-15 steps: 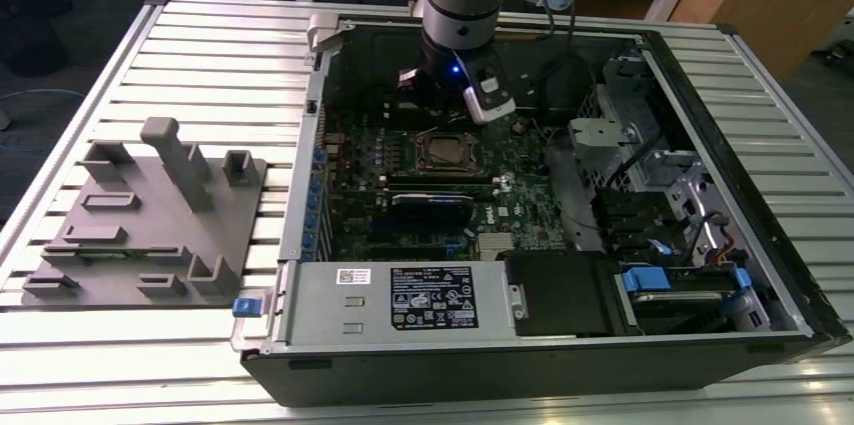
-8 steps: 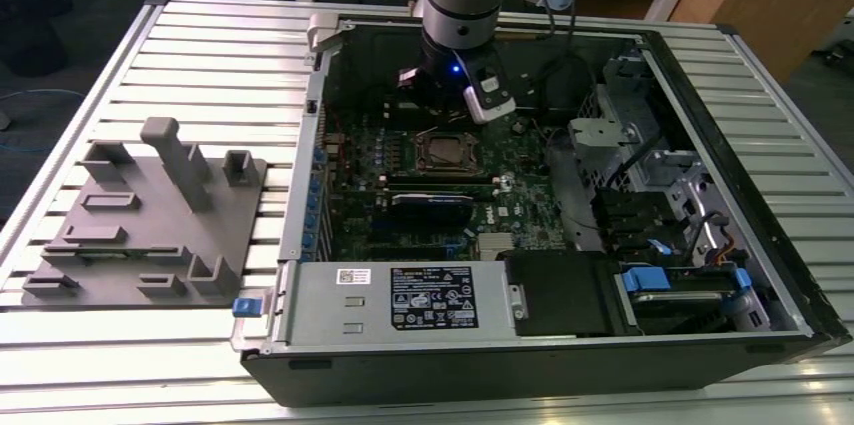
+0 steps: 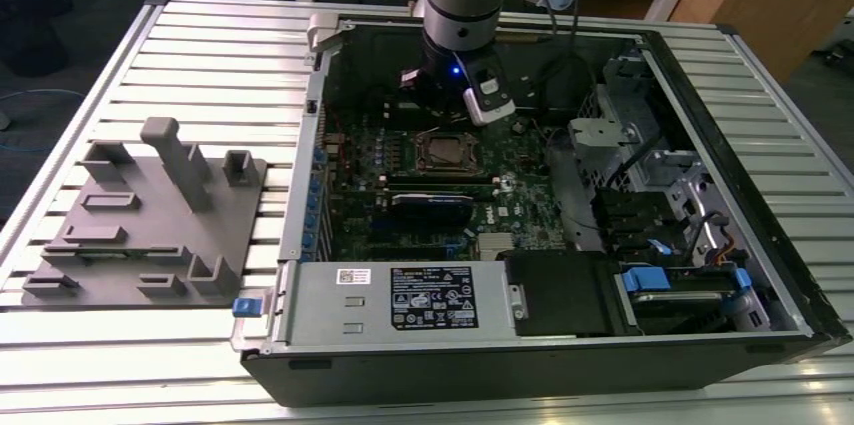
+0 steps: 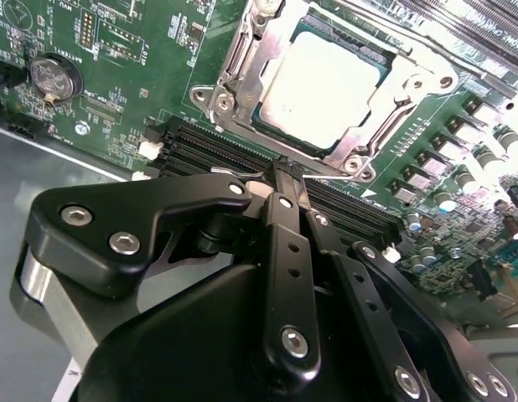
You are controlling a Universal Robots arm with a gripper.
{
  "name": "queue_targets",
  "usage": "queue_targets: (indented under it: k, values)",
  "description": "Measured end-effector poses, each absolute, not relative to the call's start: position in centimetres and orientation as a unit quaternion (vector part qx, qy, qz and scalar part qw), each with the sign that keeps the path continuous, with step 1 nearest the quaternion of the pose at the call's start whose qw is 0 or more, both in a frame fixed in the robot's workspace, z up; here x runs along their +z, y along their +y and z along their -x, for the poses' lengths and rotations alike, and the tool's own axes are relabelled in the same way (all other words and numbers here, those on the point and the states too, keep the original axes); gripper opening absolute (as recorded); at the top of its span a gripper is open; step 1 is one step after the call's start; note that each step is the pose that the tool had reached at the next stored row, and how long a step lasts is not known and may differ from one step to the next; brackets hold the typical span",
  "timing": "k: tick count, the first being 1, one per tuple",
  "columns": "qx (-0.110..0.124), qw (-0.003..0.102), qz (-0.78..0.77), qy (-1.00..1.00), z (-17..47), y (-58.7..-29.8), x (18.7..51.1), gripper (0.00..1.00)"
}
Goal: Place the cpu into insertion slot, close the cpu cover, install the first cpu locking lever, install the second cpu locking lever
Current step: 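Install the first cpu locking lever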
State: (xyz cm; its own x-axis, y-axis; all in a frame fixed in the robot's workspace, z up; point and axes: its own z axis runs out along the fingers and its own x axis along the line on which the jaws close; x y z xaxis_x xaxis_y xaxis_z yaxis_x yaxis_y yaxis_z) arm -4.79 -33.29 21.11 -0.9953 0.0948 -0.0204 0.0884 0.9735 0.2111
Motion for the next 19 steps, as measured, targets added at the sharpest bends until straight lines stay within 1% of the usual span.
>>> queue_targets:
  k: [5,11,19]
  values:
    - [0.106,0.016,-0.05,0.993,4.78,-33.29,21.09,0.1]
    - [0.105,0.02,-0.087,0.991,4.78,-33.24,21.06,0.1]
    - [0.101,0.022,-0.107,0.989,4.79,-32.59,20.99,0.1]
